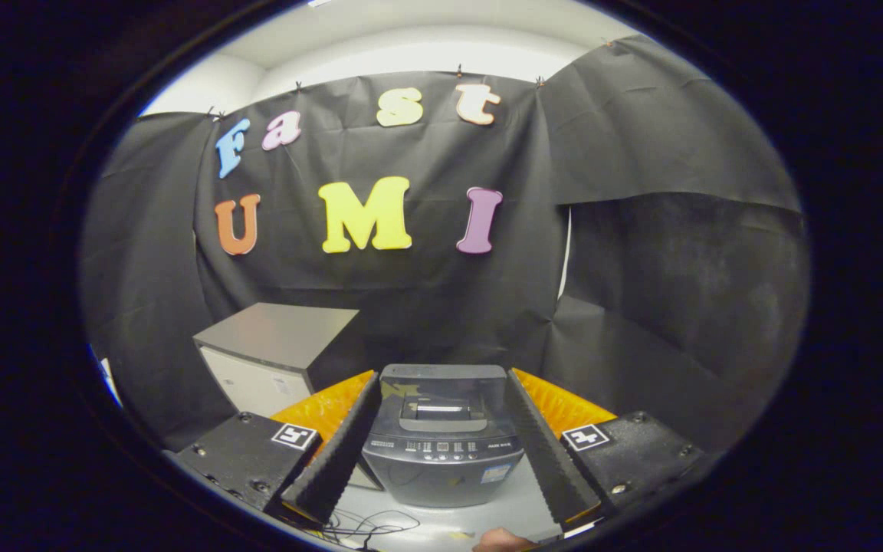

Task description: Put the clothes into the washing machine and then close the washing machine lid.

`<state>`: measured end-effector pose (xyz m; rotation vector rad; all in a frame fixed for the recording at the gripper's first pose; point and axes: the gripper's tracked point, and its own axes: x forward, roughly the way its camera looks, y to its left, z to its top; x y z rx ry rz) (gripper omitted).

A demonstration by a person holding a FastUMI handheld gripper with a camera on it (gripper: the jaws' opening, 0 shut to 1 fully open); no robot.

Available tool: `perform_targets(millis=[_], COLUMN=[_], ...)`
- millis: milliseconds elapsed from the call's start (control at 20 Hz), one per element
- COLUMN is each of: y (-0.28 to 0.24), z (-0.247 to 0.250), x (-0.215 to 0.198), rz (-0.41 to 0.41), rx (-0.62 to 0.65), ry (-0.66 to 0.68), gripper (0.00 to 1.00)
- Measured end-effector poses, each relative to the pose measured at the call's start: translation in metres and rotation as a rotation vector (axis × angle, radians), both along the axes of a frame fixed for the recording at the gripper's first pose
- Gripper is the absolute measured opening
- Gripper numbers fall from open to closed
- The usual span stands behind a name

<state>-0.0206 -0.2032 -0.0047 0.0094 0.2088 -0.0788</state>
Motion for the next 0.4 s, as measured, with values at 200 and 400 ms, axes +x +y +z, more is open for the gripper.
perform_targets(millis=[200,400], y=[-0.008,-0.011], z=[0.018,0.031], x=[-0.057,-0.105], rz=[0.034,0.053], rx=[0.022,-0.005], ry=[-0.063,-0.128], gripper=[1.0,1.0])
